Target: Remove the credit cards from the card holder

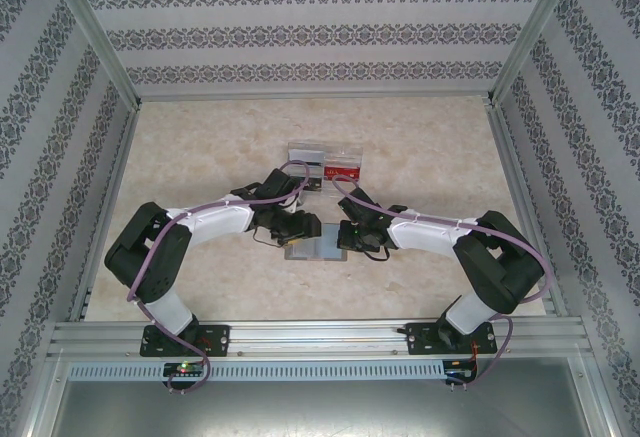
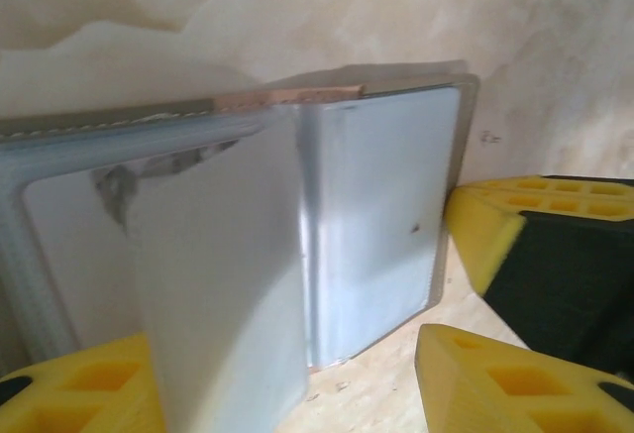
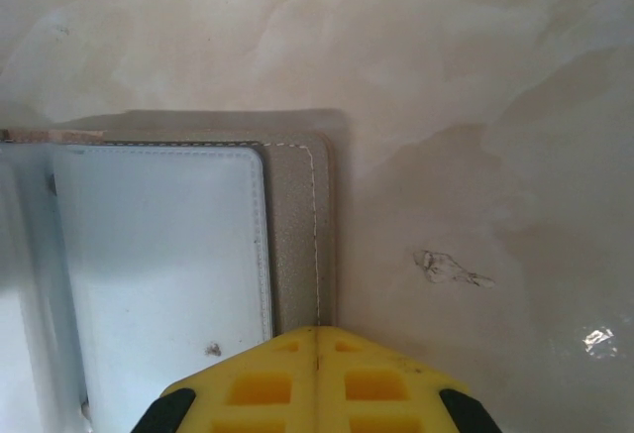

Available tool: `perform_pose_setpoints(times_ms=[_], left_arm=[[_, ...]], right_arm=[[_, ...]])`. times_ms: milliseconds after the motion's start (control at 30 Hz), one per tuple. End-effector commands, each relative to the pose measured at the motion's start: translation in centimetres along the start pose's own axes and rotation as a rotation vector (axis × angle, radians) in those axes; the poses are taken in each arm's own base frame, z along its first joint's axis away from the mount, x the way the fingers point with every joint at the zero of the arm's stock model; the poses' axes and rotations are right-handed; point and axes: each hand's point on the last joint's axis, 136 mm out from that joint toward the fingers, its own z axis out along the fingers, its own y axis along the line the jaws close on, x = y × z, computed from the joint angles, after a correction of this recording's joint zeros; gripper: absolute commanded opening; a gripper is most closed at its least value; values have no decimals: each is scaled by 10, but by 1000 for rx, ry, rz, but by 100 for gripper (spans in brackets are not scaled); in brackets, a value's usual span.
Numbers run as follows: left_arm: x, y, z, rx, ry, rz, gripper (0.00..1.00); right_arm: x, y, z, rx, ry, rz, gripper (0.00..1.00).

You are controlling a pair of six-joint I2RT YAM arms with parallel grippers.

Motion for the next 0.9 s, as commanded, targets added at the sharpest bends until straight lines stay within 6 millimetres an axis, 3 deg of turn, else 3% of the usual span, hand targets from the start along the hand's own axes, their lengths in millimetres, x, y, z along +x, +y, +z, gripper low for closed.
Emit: perform_pose_setpoints(times_ms=[0, 367, 567, 733, 867], left_arm=[[-8, -25, 0, 67, -13, 40, 59], [-8, -63, 14, 142, 28, 111, 50], [-9, -65, 9, 131, 7, 124, 50], [-16, -42, -8, 50, -50, 110, 45], [-24, -5, -27, -27, -92, 64, 36]], right_arm=[[8, -6, 2, 19, 28, 1, 0], [-10, -15, -27, -5, -68, 39, 0], [-17, -12, -42, -47, -104, 48, 0], [-20, 11, -45, -130, -97, 23, 0], [-23, 37, -45, -197, -79, -9, 7]])
